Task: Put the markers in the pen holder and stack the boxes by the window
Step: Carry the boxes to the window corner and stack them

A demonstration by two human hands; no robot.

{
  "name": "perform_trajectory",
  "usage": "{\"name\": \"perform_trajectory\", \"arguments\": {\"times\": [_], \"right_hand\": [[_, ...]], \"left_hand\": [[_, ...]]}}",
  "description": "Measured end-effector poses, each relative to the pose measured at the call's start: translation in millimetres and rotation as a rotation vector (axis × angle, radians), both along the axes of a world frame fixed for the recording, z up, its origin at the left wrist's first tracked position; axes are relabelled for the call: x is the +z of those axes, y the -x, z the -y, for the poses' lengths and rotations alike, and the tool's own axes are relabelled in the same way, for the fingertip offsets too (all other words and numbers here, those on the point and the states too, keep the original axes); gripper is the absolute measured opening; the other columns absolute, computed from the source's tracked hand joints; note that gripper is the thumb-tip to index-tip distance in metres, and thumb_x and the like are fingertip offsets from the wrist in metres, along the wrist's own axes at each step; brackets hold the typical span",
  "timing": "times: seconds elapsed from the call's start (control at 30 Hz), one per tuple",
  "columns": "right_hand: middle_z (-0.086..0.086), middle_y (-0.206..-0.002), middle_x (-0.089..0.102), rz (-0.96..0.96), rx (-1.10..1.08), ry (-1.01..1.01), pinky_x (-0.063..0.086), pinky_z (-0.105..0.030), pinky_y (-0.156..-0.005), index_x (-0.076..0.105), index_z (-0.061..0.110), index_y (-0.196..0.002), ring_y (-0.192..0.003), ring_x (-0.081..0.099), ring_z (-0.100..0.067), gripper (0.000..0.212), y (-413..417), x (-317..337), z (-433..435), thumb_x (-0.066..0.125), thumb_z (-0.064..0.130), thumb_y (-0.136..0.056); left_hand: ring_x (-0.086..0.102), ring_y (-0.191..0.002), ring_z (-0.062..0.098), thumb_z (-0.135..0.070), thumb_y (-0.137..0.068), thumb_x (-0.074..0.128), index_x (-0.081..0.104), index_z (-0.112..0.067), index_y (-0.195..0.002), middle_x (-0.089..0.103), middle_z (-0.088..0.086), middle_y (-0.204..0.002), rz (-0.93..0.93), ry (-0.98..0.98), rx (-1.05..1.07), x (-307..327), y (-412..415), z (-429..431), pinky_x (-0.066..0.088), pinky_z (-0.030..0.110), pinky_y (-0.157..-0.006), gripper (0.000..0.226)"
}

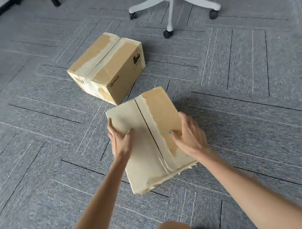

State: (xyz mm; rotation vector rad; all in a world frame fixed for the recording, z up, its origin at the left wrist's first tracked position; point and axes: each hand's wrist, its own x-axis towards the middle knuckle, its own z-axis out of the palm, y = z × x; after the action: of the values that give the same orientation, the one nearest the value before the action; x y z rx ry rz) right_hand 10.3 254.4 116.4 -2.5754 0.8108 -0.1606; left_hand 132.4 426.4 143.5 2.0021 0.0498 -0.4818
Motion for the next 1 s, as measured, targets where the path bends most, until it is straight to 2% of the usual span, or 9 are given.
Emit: {"name": "perform_trajectory", "arguments": {"times": [0.1,0.2,0.27,0.33,0.47,0.57,0.73,0.83,1.0], "right_hand": [[-0.011,-0.13,0.049,-0.014,0.033,-0.027,0.053,-0.037,-0.081,0.024,0.012,-0.144,-0.107,0.054,-0.024,0.074,1,-4,-7,0.054,0.049,-0.087],[-0.005,-0.143,0.043,0.016,-0.054,-0.375,0.049,-0.037,-0.091,0.014,0.018,-0.149,-0.118,0.054,-0.025,0.086,10,-9,-8,0.06,0.051,-0.085],[-0.001,-0.135,0.052,0.041,-0.108,-0.606,0.044,-0.03,-0.089,0.024,0.019,-0.146,-0.117,0.056,-0.024,0.081,15,-14,-4,0.067,0.044,-0.083],[0.003,-0.132,0.053,0.066,-0.107,-0.711,0.039,-0.025,-0.089,0.029,0.022,-0.145,-0.114,0.055,-0.017,0.078,17,-17,0,0.071,0.037,-0.082],[0.004,-0.151,0.035,0.063,-0.09,-0.709,0.027,-0.023,-0.097,0.015,0.025,-0.152,-0.127,0.043,-0.014,0.089,12,-14,-2,0.07,0.036,-0.083],[0.003,-0.154,0.033,0.104,-0.061,-0.651,0.029,-0.024,-0.101,0.015,0.024,-0.152,-0.133,0.042,-0.018,0.089,8,1,-11,0.07,0.036,-0.084],[0.002,-0.155,0.031,0.117,-0.054,-0.714,0.039,-0.047,-0.108,0.012,0.031,-0.151,-0.133,0.042,-0.019,0.099,9,70,-33,0.064,0.062,-0.073],[0.002,-0.156,0.028,0.112,-0.043,-0.757,0.045,-0.049,-0.103,0.007,0.041,-0.148,-0.133,0.044,-0.021,0.102,12,129,-48,0.06,0.075,-0.068],[0.003,-0.159,0.02,0.116,-0.015,-0.751,0.039,-0.034,-0.108,0.01,0.028,-0.152,-0.135,0.04,-0.018,0.092,4,265,-70,0.068,0.044,-0.083]], "left_hand": [[0.039,-0.132,0.033,-0.034,-0.066,0.067,-0.004,-0.034,-0.149,0.027,0.012,-0.153,-0.063,0.106,-0.056,-10,-13,-22,0.037,0.057,-0.108,0.109],[0.043,-0.129,0.027,-0.024,-0.075,0.07,-0.014,-0.032,-0.149,0.033,0.004,-0.151,-0.135,0.16,-0.108,-12,-2,-43,0.04,0.049,-0.105,0.112],[0.051,-0.116,0.026,-0.022,-0.082,0.072,-0.008,-0.03,-0.149,0.041,0.007,-0.142,-0.162,0.191,-0.088,-20,12,-49,0.047,0.043,-0.092,0.105],[0.056,-0.108,0.029,-0.028,-0.076,0.075,0.006,-0.034,-0.144,0.046,0.01,-0.134,-0.189,0.225,-0.038,-28,22,-50,0.054,0.043,-0.081,0.097],[0.055,-0.114,0.03,-0.031,-0.069,0.076,0.02,-0.043,-0.132,0.048,0.006,-0.133,-0.212,0.274,0.013,-29,26,-48,0.055,0.051,-0.085,0.085],[0.056,-0.109,0.025,-0.021,-0.08,0.074,0.019,-0.035,-0.139,0.048,0.005,-0.132,-0.22,0.291,0.027,-16,19,-52,0.055,0.045,-0.079,0.082],[0.054,-0.116,0.03,-0.025,-0.075,0.073,0.024,-0.039,-0.136,0.048,0.006,-0.134,-0.211,0.274,0.038,59,13,-74,0.055,0.052,-0.087,0.08],[0.054,-0.117,0.031,-0.024,-0.074,0.072,0.027,-0.035,-0.134,0.049,0.005,-0.132,-0.212,0.286,0.045,123,15,-88,0.055,0.053,-0.087,0.077],[0.052,-0.12,0.028,-0.035,-0.07,0.078,0.032,-0.045,-0.126,0.05,0.002,-0.134,-0.194,0.236,0.088,244,15,-116,0.051,0.053,-0.093,0.073]]}}
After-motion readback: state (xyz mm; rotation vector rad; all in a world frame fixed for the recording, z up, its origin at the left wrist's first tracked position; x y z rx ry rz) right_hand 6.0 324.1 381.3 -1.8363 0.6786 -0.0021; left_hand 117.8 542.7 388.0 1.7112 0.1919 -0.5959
